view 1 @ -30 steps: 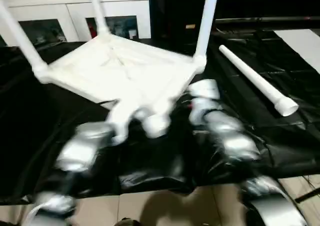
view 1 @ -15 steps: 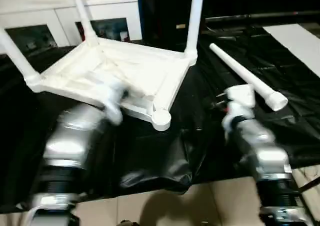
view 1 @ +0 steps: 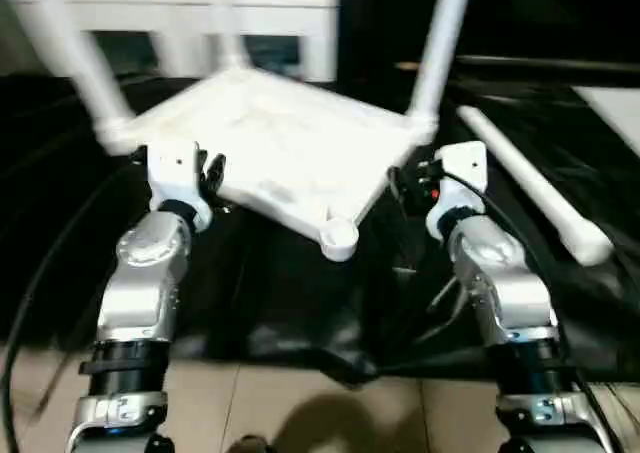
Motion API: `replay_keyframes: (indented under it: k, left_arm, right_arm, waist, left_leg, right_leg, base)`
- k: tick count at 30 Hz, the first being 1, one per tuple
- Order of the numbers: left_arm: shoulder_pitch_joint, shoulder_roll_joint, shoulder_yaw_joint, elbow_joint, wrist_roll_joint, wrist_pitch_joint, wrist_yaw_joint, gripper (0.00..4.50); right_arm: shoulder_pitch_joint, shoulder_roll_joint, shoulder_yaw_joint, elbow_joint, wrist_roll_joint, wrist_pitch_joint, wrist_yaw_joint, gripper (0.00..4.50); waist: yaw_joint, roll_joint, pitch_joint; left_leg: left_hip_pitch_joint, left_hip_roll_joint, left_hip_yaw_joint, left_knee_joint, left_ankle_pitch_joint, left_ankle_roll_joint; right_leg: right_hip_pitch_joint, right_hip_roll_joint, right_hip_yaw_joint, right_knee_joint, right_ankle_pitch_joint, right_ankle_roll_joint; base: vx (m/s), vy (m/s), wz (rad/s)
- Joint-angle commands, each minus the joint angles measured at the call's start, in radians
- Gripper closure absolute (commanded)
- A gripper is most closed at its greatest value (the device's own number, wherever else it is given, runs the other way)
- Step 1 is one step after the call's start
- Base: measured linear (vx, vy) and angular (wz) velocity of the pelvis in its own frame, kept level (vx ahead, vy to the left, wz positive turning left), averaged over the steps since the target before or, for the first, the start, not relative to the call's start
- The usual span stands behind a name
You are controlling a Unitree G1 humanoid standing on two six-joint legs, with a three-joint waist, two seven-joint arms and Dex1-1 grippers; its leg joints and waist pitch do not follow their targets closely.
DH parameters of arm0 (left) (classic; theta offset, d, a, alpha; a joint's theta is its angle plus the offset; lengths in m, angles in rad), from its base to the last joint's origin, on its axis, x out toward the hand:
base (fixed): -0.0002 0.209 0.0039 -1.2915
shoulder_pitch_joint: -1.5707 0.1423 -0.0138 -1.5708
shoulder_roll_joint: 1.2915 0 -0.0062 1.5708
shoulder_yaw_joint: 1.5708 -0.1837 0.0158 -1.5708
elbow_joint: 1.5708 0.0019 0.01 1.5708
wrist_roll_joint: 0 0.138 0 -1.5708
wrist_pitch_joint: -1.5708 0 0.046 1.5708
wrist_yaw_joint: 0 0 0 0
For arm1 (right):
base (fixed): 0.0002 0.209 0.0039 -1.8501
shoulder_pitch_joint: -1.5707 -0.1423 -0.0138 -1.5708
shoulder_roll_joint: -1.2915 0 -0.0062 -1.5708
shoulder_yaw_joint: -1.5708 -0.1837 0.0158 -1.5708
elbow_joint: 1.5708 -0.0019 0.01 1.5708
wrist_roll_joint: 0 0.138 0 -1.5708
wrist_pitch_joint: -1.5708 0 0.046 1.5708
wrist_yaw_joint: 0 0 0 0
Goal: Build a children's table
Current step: Move to table
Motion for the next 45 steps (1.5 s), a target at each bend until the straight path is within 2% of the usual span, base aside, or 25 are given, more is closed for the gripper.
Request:
replay_keyframes:
  k: [1, 2, 3, 4, 5, 6, 9, 10, 11, 12, 15, 16, 17, 18, 19, 20, 23, 24, 25, 26, 28, 32, 36, 41, 45]
  left_arm:
    - [-0.012, 0.008, -0.003, 0.006, 0.006, 0.000, 0.012, 3.21]
    - [-0.010, 0.011, -0.008, 0.009, 0.008, -0.001, 0.009, 3.21]
    - [-0.010, 0.011, -0.011, 0.012, 0.010, -0.005, 0.010, 3.21]
    - [-0.007, 0.013, -0.015, 0.011, 0.016, -0.009, 0.010, 3.21]
    - [-0.006, 0.014, -0.018, 0.013, 0.021, -0.014, 0.012, 3.21]
    - [-0.006, 0.014, -0.020, 0.014, 0.028, -0.019, 0.019, 3.21]
    - [-0.008, 0.013, -0.016, 0.015, 0.031, -0.015, 0.029, 3.21]
    - [-0.008, 0.012, -0.013, 0.015, 0.027, -0.011, 0.030, 3.21]
    - [-0.007, 0.015, -0.014, 0.013, 0.030, -0.009, 0.037, 3.21]
    - [-0.005, 0.017, -0.013, 0.013, 0.029, -0.008, 0.039, 3.21]
    - [-0.004, 0.020, -0.005, 0.016, 0.028, -0.002, 0.061, 3.21]
    - [-0.004, 0.022, -0.002, 0.018, 0.030, -0.001, 0.069, 3.21]
    - [-0.006, 0.024, 0.006, 0.025, 0.033, -0.002, 0.079, 3.21]
    - [-0.009, 0.024, 0.012, 0.029, 0.031, 0.000, 0.084, 3.21]
    - [-0.013, 0.018, 0.029, 0.033, 0.007, 0.011, 0.080, 3.21]
    - [-0.016, 0.005, 0.062, 0.028, -0.056, 0.032, 0.049, 3.21]
    - [-0.001, -0.008, 0.102, -0.015, -0.162, 0.076, -0.018, 2.91]
    - [0.001, -0.006, 0.100, -0.017, -0.160, 0.076, -0.020, 2.86]
    - [0.005, 0.001, 0.092, -0.021, -0.151, 0.075, -0.022, 2.86]
    - [0.015, 0.012, 0.079, -0.031, -0.139, 0.072, -0.027, 2.86]
    - [0.024, 0.018, 0.070, -0.043, -0.138, 0.073, -0.032, 2.65]
    - [0.029, 0.021, 0.068, -0.055, -0.145, 0.081, -0.037, 2.44]
    - [0.018, 0.088, 0.042, -0.057, -0.134, 0.134, -0.111, 2.03]
    - [-0.019, 0.164, 0.028, -0.064, -0.157, 0.214, -0.188, 1.61]
    - [-0.030, 0.206, -0.011, -0.101, -0.165, 0.263, -0.242, 1.28]
  right_arm:
    - [-0.002, 0.004, 0.002, 0.005, -0.004, -0.016, -0.002, 0.59]
    - [-0.002, 0.004, 0.003, 0.010, -0.006, -0.020, -0.003, 0.59]
    - [-0.002, 0.004, 0.004, 0.012, -0.006, -0.022, -0.004, 0.59]
    - [-0.004, 0.003, 0.003, 0.018, -0.006, -0.025, -0.007, 0.59]
    - [-0.005, 0.003, 0.003, 0.023, -0.005, -0.027, -0.010, 0.59]
    - [-0.006, 0.004, -0.001, 0.032, -0.003, -0.030, -0.018, 0.59]
    - [-0.008, 0.005, -0.002, 0.052, 0.000, -0.041, -0.025, 0.59]
    - [-0.007, 0.006, -0.001, 0.055, 0.000, -0.042, -0.026, 0.59]
    - [-0.007, 0.008, -0.001, 0.057, -0.002, -0.044, -0.026, 0.59]
    - [-0.006, 0.010, 0.001, 0.059, -0.004, -0.044, -0.028, 0.59]
    - [-0.005, 0.013, -0.001, 0.061, -0.009, -0.046, -0.035, 0.59]
    - [-0.005, 0.011, 0.000, 0.062, -0.008, -0.047, -0.036, 0.59]
    - [-0.004, 0.008, 0.001, 0.063, -0.010, -0.048, -0.041, 0.59]
    - [-0.003, 0.006, 0.002, 0.062, -0.015, -0.048, -0.047, 0.59]
    - [-0.003, 0.008, -0.006, 0.063, -0.016, -0.053, -0.064, 0.59]
    - [-0.005, 0.017, -0.026, 0.061, -0.005, -0.055, -0.086, 0.59]
    - [0.003, 0.041, -0.079, 0.036, 0.077, -0.042, -0.065, 0.59]
    - [0.004, 0.041, -0.080, 0.032, 0.082, -0.040, -0.060, 0.59]
    - [0.008, 0.041, -0.081, 0.024, 0.090, -0.039, -0.049, 0.59]
    - [0.015, 0.036, -0.079, 0.008, 0.102, -0.027, -0.027, 0.32]
    - [0.018, 0.029, -0.079, -0.004, 0.104, -0.016, -0.021, 0.25]
    - [0.014, 0.017, -0.090, -0.023, 0.104, 0.006, -0.028, 0.00]
    - [-0.045, -0.054, -0.150, -0.037, 0.120, 0.099, -0.054, 0.00]
    - [-0.118, -0.113, -0.202, 0.045, 0.140, 0.165, -0.059, 0.00]
    - [-0.188, -0.167, -0.239, 0.150, 0.163, 0.221, -0.053, 0.00]
  waist:
    - [0.003, -0.001, -0.066]
    - [-0.005, 0.037, -0.092]
    - [-0.011, 0.074, -0.116]
    - [-0.055, 0.080, -0.100]
    - [-0.062, 0.067, -0.106]
    - [-0.055, 0.065, -0.104]
    - [-0.040, 0.022, -0.089]
    - [-0.025, -0.025, -0.090]
    - [0.021, -0.028, -0.094]
    - [0.009, -0.033, -0.085]
    - [-0.001, 0.006, -0.075]
    - [-0.007, 0.058, -0.083]
    - [-0.044, 0.095, -0.094]
    - [-0.077, 0.075, -0.105]
    - [-0.073, 0.065, -0.102]
    - [-0.061, 0.078, -0.095]
    - [-0.031, 0.000, -0.093]
    - [0.012, -0.059, -0.098]
    - [0.034, -0.047, -0.089]
    - [0.027, -0.043, -0.093]
    - [0.022, -0.014, -0.088]
    - [-0.010, 0.029, -0.071]
    - [0.000, 0.011, -0.049]
    - [-0.019, 0.046, -0.051]
    - [-0.013, 0.017, -0.044]
  left_leg:
    - [0.010, 0.032, 0.028, -0.074, -0.237, 0.010]
    - [0.027, 0.080, -0.004, -0.182, -0.146, 0.061]
    - [0.126, 0.173, -0.115, -0.253, 0.025, 0.138]
    - [0.171, 0.289, -0.237, -0.301, 0.209, 0.307]
    - [0.190, 0.238, -0.267, -0.260, 0.503, 0.428]
    - [0.189, 0.223, -0.283, -0.255, 0.616, 0.463]
    - [0.102, -0.007, -0.232, -0.294, 0.434, 0.351]
    - [0.005, -0.102, -0.149, -0.190, 0.199, 0.316]
    - [-0.024, -0.103, -0.017, -0.006, -0.094, 0.169]
    - [-0.030, -0.075, -0.001, 0.018, -0.142, 0.102]
    - [0.005, 0.022, 0.021, -0.079, -0.210, 0.036]
    - [0.025, 0.082, -0.022, -0.187, -0.124, 0.067]
    - [0.154, 0.256, -0.220, -0.306, 0.049, 0.262]
    - [0.187, 0.273, -0.250, -0.300, 0.189, 0.353]
    - [0.202, 0.236, -0.286, -0.261, 0.518, 0.490]
    - [0.179, 0.228, -0.197, -0.253, 0.684, 0.447]
    - [0.099, 0.001, -0.062, -0.222, 0.397, 0.366]
    - [0.002, -0.101, 0.006, -0.062, 0.016, 0.258]
    - [0.030, -0.086, 0.000, -0.083, -0.084, 0.042]
    - [0.023, -0.072, -0.015, -0.134, -0.026, -0.060]
    - [0.039, -0.046, -0.027, -0.195, -0.030, -0.054]
    - [0.102, 0.075, -0.060, -0.287, -0.137, 0.013]
    - [0.119, 0.010, 0.013, -0.273, -0.146, -0.045]
    - [0.126, 0.126, -0.040, -0.346, -0.354, -0.052]
    - [0.140, 0.034, 0.012, -0.293, -0.283, -0.076]
  right_leg:
    - [0.074, -0.189, 0.022, -0.199, -0.392, -0.174]
    - [0.120, -0.132, -0.028, -0.175, -0.183, -0.106]
    - [0.071, -0.055, -0.063, -0.084, -0.035, -0.050]
    - [-0.079, -0.028, 0.022, 0.100, -0.131, 0.024]
    - [-0.160, -0.024, 0.092, 0.148, -0.200, 0.005]
    - [-0.172, -0.030, 0.127, 0.154, -0.184, -0.009]
    - [-0.074, 0.012, 0.176, 0.010, 0.010, -0.151]
    - [0.025, -0.049, 0.177, -0.094, 0.131, -0.411]
    - [0.046, -0.110, 0.169, -0.151, 0.119, -0.517]
    - [0.027, -0.131, 0.139, -0.150, 0.070, -0.451]
    - [0.086, -0.213, 0.059, -0.197, -0.194, -0.185]
    - [0.124, -0.163, -0.013, -0.190, -0.117, -0.033]
    - [-0.026, -0.027, -0.003, 0.046, -0.075, 0.097]
    - [-0.096, -0.027, 0.041, 0.105, -0.158, 0.094]
    - [-0.164, -0.032, 0.126, 0.148, -0.204, 0.034]
    - [-0.180, -0.042, 0.174, 0.145, -0.089, 0.016]
    - [-0.081, -0.036, 0.214, -0.046, 0.273, -0.075]
    - [0.016, -0.094, 0.260, -0.110, 0.407, -0.190]
    - [-0.009, -0.100, 0.258, -0.101, 0.440, 0.004]
    - [0.035, -0.116, 0.237, -0.080, 0.485, 0.285]
    - [0.040, -0.124, 0.253, -0.105, 0.511, 0.447]
    - [0.002, -0.071, 0.188, -0.154, -0.003, 0.262]
    - [-0.012, -0.056, 0.159, -0.239, -0.616, 0.205]
    - [0.012, -0.080, 0.132, -0.182, -0.265, 0.073]
    - [0.006, -0.110, 0.114, -0.238, -0.547, 0.092]
  base:
    - [-0.012, -0.180, 0.38]
    - [0.000, -0.180, 0.62]
    - [0.023, -0.212, 0.75]
    - [0.023, -0.212, 0.75]
    - [0.031, -0.226, 0.60]
    - [-0.009, -0.254, 0.48]
    - [-0.031, -0.233, 0.41]
    - [-0.055, -0.343, 0.56]
    - [-0.051, -0.375, 0.68]
    - [-0.087, -0.550, 0.87]
    - [-0.037, -0.321, 0.50]
    - [-0.006, -0.289, 0.52]
    - [0.004, -0.314, 0.68]
    - [0.016, -0.310, 0.66]
    - [0.016, -0.310, 0.66]
    - [-0.022, -0.295, 0.54]
    - [-0.060, -0.324, 0.17]
    - [-0.057, -0.335, 0.05]
    - [-0.057, -0.335, 0.05]
    - [-0.066, -0.355, -0.05]
    - [-0.075, -0.279, -0.16]
    - [-0.089, -0.182, -0.01]
    - [-0.096, -0.068, 0.09]
    - [-0.059, 0.012, -0.02]
    - [0.000, 0.000, 0.00]
